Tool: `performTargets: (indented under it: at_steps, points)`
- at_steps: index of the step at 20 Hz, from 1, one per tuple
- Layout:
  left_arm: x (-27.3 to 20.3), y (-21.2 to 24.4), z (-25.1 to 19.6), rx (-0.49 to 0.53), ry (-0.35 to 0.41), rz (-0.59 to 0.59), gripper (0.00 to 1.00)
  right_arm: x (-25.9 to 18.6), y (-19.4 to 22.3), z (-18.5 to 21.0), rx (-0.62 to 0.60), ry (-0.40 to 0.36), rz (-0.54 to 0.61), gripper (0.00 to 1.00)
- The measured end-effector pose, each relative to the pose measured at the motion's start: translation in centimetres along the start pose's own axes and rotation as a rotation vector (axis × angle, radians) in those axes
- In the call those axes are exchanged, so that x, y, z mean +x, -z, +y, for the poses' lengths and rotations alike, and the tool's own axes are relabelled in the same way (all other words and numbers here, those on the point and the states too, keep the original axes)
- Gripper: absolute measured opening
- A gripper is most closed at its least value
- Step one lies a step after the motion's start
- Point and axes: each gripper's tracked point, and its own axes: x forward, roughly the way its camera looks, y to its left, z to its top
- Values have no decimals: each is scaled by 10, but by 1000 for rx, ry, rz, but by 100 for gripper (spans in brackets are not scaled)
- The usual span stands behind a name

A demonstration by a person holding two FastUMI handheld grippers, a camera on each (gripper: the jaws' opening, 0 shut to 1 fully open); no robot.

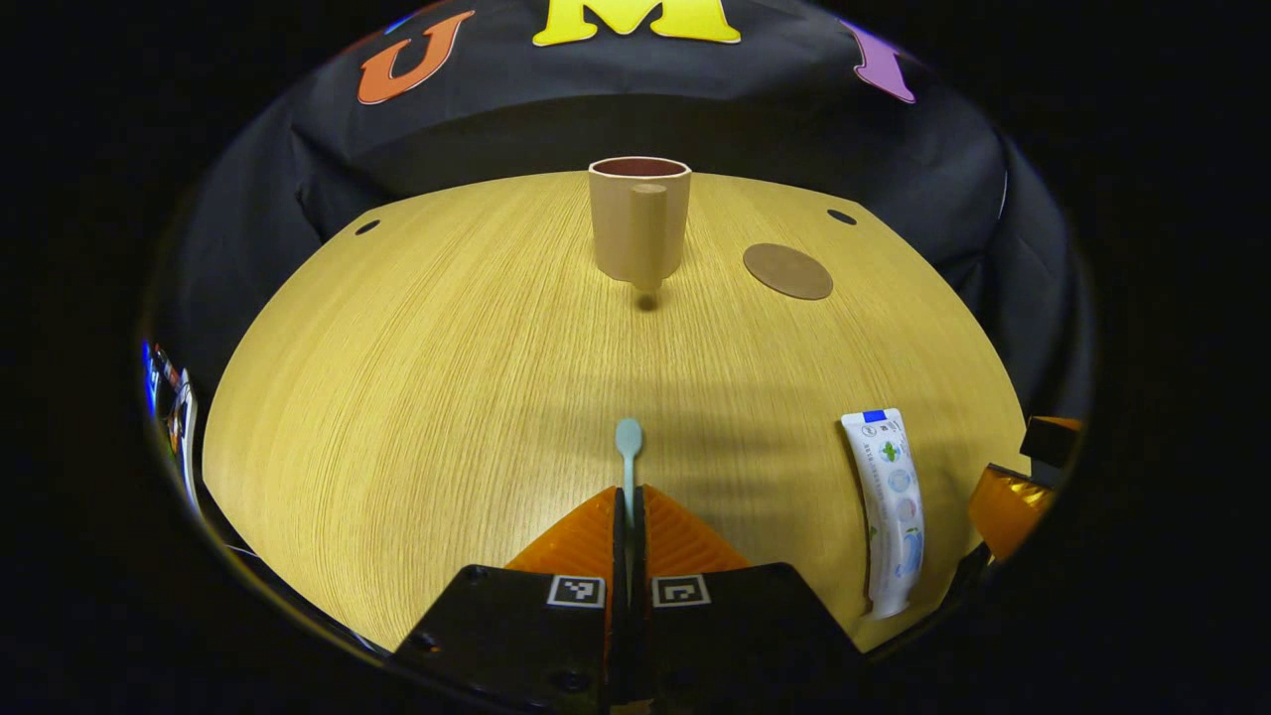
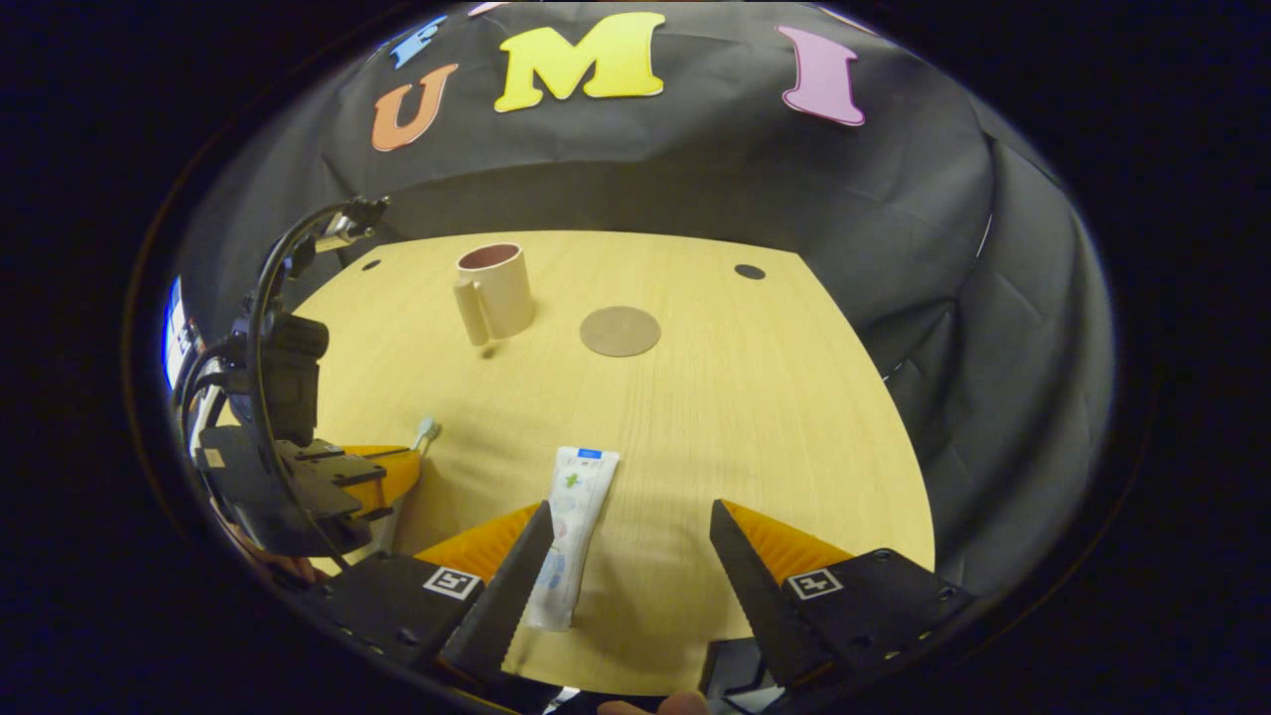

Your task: Put the toothbrush and toothpaste on the desktop into the cup, then pick up the cup and place it on the coaster on the desktop.

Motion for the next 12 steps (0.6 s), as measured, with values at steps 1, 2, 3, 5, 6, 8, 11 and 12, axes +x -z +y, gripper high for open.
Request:
performTargets:
  at_steps: [1,2,3,5,6,8,11,12]
  points:
    - [-3,-4,-1,-12,5,3,3,2,1,3,4,-9,8,96]
    - [-7,-10,-1,-21,5,1,3,6,3,6,7,-18,16,96]
    - [-11,-17,0,-24,1,-6,3,10,5,10,7,-29,24,96]
    - [-19,-34,2,-32,-4,-22,3,16,5,19,6,-45,37,96]
    - [-23,-45,3,-35,-3,-31,3,20,6,23,7,-54,41,96]
    - [-33,-46,9,-49,0,-48,3,31,7,31,8,-61,55,96]
    - [-37,-61,15,-59,-11,-66,3,44,15,39,44,-61,123,98]
    - [-39,-69,18,-58,-14,-74,3,49,19,38,56,-48,150,98]
